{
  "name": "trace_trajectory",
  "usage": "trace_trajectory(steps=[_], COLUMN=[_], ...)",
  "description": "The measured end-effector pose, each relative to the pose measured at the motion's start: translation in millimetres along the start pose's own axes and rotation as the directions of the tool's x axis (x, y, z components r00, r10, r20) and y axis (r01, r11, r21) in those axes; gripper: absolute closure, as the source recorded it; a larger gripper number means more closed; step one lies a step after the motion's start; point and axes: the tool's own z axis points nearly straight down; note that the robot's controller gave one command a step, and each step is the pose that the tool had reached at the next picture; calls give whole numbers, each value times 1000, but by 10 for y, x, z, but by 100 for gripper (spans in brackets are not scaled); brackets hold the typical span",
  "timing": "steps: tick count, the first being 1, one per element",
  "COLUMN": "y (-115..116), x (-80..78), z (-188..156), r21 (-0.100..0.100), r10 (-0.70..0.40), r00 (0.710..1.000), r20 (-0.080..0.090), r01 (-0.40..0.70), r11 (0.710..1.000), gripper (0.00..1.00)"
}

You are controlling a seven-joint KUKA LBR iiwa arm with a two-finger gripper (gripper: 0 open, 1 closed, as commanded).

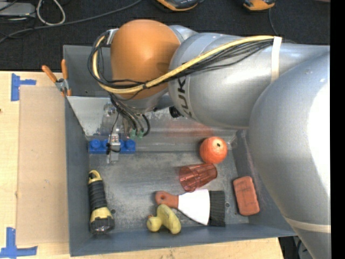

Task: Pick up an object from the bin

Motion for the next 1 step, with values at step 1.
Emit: trace_trajectory(steps=[1], y=[-17], x=[-16], z=[-56], r21=[-2], r10=[6], r00=[1000], r20=[7], r01=[-6], r11=[1000], gripper=[0])
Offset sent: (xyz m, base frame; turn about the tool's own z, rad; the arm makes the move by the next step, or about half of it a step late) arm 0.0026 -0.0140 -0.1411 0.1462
